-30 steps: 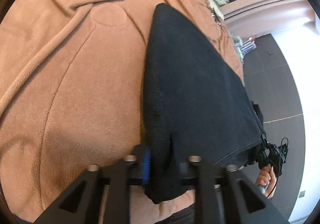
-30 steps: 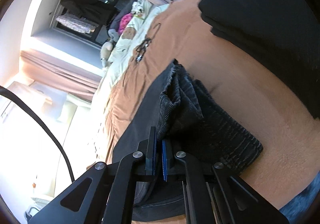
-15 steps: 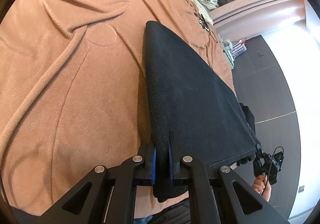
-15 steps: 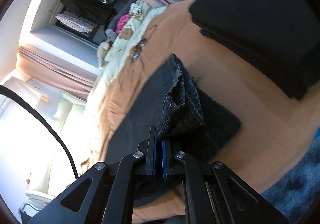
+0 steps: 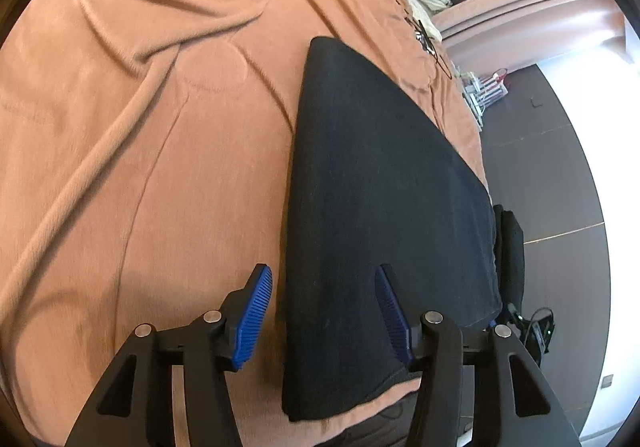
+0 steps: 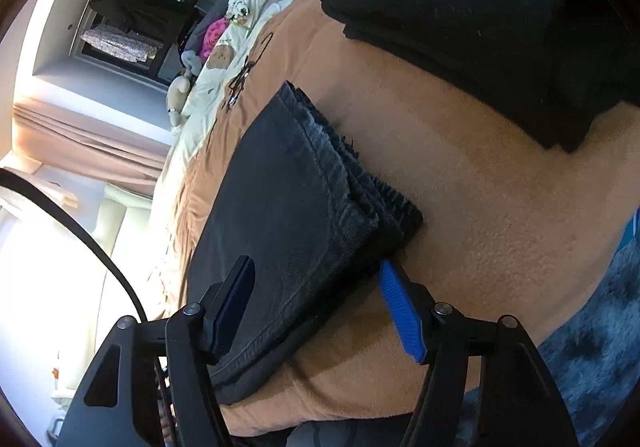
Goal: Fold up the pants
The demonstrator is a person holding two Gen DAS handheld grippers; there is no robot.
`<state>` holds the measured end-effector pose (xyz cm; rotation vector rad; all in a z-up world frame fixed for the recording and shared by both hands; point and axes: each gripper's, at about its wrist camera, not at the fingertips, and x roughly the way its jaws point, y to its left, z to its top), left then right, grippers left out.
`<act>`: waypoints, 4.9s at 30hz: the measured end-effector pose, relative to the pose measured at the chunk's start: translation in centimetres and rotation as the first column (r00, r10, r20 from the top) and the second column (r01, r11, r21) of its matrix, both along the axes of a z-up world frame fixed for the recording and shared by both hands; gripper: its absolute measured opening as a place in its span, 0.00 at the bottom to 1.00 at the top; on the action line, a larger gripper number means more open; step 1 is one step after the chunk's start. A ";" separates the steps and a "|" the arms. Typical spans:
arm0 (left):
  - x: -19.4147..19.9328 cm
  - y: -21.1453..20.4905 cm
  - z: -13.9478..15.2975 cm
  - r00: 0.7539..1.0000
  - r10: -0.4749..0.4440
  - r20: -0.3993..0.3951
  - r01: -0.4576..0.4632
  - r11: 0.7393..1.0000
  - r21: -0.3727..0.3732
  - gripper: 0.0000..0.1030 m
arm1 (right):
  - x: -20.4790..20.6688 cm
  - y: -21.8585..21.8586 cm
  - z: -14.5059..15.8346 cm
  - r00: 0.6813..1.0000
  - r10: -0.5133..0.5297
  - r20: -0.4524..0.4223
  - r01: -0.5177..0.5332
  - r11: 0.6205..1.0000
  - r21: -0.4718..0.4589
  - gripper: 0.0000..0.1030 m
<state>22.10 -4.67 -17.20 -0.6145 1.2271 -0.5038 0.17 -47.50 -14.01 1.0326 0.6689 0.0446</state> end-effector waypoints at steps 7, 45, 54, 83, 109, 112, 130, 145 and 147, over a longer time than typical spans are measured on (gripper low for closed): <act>2.2 -1.2 -0.9 0.999 -0.023 -0.024 0.023 1.000 -0.001 0.53 | 0.3 -0.7 -3.0 0.999 0.028 -0.028 -0.026 0.995 0.094 0.62; 7.2 2.2 6.9 0.990 0.042 0.137 -0.042 0.999 0.000 0.05 | 4.0 5.5 0.7 0.991 0.117 -0.062 -0.121 0.990 -0.070 0.33; 6.1 8.2 8.3 0.982 0.109 0.157 -0.115 0.993 0.030 0.05 | 5.1 8.0 3.3 0.989 0.137 -0.055 -0.144 0.979 -0.145 0.50; 4.4 22.7 7.8 0.939 0.314 0.137 -0.328 0.940 0.096 0.05 | 21.8 25.4 5.9 0.739 0.651 -0.171 -0.656 0.640 -0.401 0.35; 2.3 24.7 3.8 0.932 0.360 0.039 -0.362 0.920 0.151 0.49 | 26.4 20.7 4.4 0.792 0.603 -0.097 -0.596 0.730 -0.334 0.55; 1.2 24.7 3.2 0.930 0.367 0.019 -0.366 0.920 0.139 0.51 | 27.8 20.4 3.2 0.797 0.598 -0.088 -0.596 0.754 -0.276 0.55; -2.6 24.1 1.7 0.917 0.398 -0.042 -0.386 0.908 0.165 0.52 | 32.7 19.8 2.7 0.750 0.656 0.088 -0.630 0.748 -0.208 0.41; -3.1 23.1 1.5 0.914 0.404 -0.030 -0.392 0.900 0.193 0.54 | 34.1 21.4 0.9 0.752 0.658 -0.033 -0.638 0.714 -0.288 0.10; -3.3 23.1 1.5 0.915 0.404 -0.023 -0.391 0.898 0.202 0.48 | 34.0 22.2 2.4 0.751 0.660 -0.023 -0.629 0.703 -0.333 0.09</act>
